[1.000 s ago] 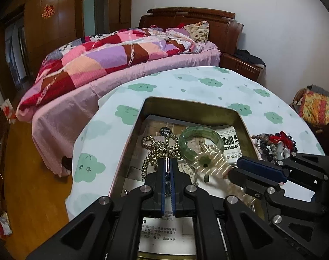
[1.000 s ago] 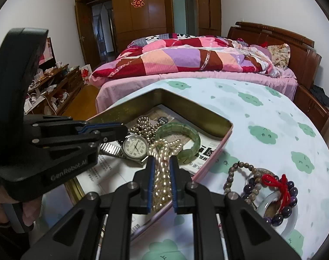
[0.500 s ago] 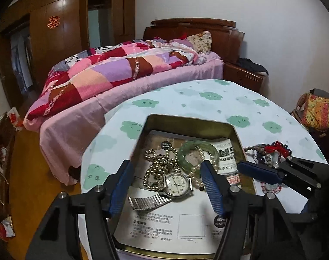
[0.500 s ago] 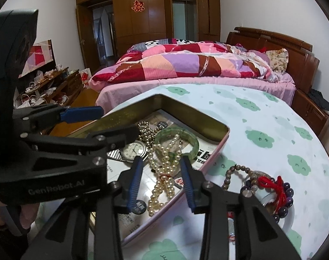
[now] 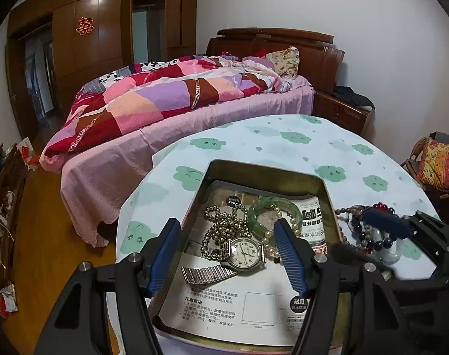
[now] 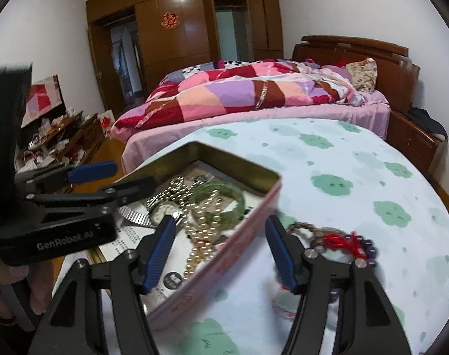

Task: Organize jewelry

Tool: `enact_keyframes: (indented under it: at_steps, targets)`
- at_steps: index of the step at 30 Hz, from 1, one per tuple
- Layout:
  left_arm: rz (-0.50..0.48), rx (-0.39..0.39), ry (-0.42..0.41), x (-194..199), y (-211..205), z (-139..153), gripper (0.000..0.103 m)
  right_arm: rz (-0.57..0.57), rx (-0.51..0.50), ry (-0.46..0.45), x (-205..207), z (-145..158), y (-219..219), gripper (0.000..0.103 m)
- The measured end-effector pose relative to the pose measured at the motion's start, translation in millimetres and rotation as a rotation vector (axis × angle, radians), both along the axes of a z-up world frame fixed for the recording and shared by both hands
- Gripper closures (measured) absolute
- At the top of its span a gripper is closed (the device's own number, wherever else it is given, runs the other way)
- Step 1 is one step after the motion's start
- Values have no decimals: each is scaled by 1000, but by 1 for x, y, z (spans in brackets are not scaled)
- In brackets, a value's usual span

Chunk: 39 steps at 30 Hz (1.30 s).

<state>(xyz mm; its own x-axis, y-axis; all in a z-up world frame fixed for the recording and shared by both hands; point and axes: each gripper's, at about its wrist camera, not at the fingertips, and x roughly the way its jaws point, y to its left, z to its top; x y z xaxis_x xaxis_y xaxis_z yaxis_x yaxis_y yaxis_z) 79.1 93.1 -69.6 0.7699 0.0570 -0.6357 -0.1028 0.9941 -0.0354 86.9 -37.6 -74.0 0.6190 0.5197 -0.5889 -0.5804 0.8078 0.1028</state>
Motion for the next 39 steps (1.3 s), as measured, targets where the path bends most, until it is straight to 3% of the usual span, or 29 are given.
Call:
enact_keyframes:
  at_steps: [6, 10, 16, 25, 33, 39]
  targets:
    - [-47, 5, -23, -5, -20, 11, 37, -113, 10, -29, 1, 10, -53, 38]
    - [-109, 16, -10, -4, -45, 7, 37, -232, 28, 26, 13, 4, -99, 38]
    - [-204, 58, 2, 1, -89, 4, 37, -315, 15, 64, 19, -2, -128, 38]
    - [-303, 76, 13, 4, -131, 2, 37, -303, -11, 118, 21, -13, -140, 56]
    - [-379, 94, 33, 12, -163, -9, 37, -289, -11, 168, 24, -22, -148, 63]
    - [-370, 56, 36, 15, -155, -10, 37, -283, -2, 193, 24, -30, -150, 63]
